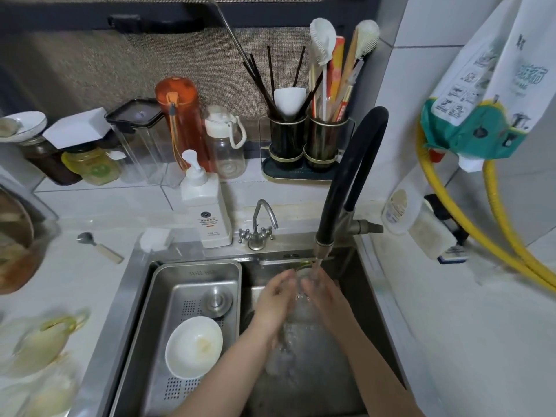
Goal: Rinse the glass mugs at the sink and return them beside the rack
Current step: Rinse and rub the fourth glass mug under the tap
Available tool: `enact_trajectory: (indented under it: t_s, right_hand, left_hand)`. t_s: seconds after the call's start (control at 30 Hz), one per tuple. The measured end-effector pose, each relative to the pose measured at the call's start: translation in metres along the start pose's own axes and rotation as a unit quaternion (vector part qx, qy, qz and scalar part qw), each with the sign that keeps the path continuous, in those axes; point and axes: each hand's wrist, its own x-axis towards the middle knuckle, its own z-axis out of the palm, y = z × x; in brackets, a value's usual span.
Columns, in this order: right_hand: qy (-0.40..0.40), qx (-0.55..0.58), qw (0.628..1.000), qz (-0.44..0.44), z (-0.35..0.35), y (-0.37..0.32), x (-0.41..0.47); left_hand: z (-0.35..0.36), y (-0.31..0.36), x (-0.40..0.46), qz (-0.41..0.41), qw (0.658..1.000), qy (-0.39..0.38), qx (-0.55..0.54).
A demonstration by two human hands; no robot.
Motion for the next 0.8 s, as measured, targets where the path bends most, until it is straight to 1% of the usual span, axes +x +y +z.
enact_trajectory:
  t_s: [0.07, 0.13, 0.17, 0.23, 0.3, 0.37, 0.47, 0.53, 0.67, 0.73, 0.8]
  right_hand:
    - [-0.012, 0.016, 1.0, 0.004, -0.004, -0.002, 0.0]
    - [-0.018, 0.047, 0.999, 0.007, -0.009, 0.0, -0.002]
    - [-0.014, 0.061, 0.998, 0.013, -0.012, -0.002, -0.005]
    - [0.007, 0.073, 0.997, 0.007, -0.018, -0.005, -0.012]
    - [0.004, 0.06, 0.998, -0.02, -0.022, -0.005, -0.016]
    - [0.009, 0.036, 0.999, -0.04, -0.025, -0.003, -0.02]
    - [0.039, 0.042, 0.998, -0.039, -0.03, 0.003, -0.021]
    - [0.038, 0.029, 0.997, -0.053, -0.035, 0.0, -0.023]
    - [-0.003, 0.022, 0.999, -0.026, -0.035, -0.005, -0.025]
    - [-0.02, 0.035, 0.999, -0.005, -0.033, 0.0, -0.023]
    - [-0.048, 0.049, 0.998, -0.009, -0.034, -0.002, -0.024]
  left_hand:
    - [-0.001, 0.001, -0.004, 0.001, 1.0, -0.027, 0.015]
    - [-0.006, 0.006, -0.002, -0.023, 0.999, -0.028, -0.03]
    - [-0.009, 0.009, -0.001, -0.034, 0.997, -0.041, -0.06]
    - [-0.009, 0.014, 0.0, -0.046, 0.992, -0.081, -0.09]
    - [-0.004, 0.018, -0.003, -0.045, 0.987, -0.125, -0.086]
    - [0.006, 0.019, -0.006, -0.041, 0.986, -0.152, -0.053]
    - [0.014, 0.01, -0.005, -0.009, 0.985, -0.172, 0.015]
    - [0.013, 0.007, -0.007, 0.017, 0.98, -0.184, 0.068]
    - [-0.001, 0.011, -0.004, 0.052, 0.979, -0.162, 0.115]
    - [-0.005, 0.015, -0.003, 0.081, 0.969, -0.166, 0.162]
    - [-0.005, 0.019, -0.005, 0.098, 0.957, -0.177, 0.205]
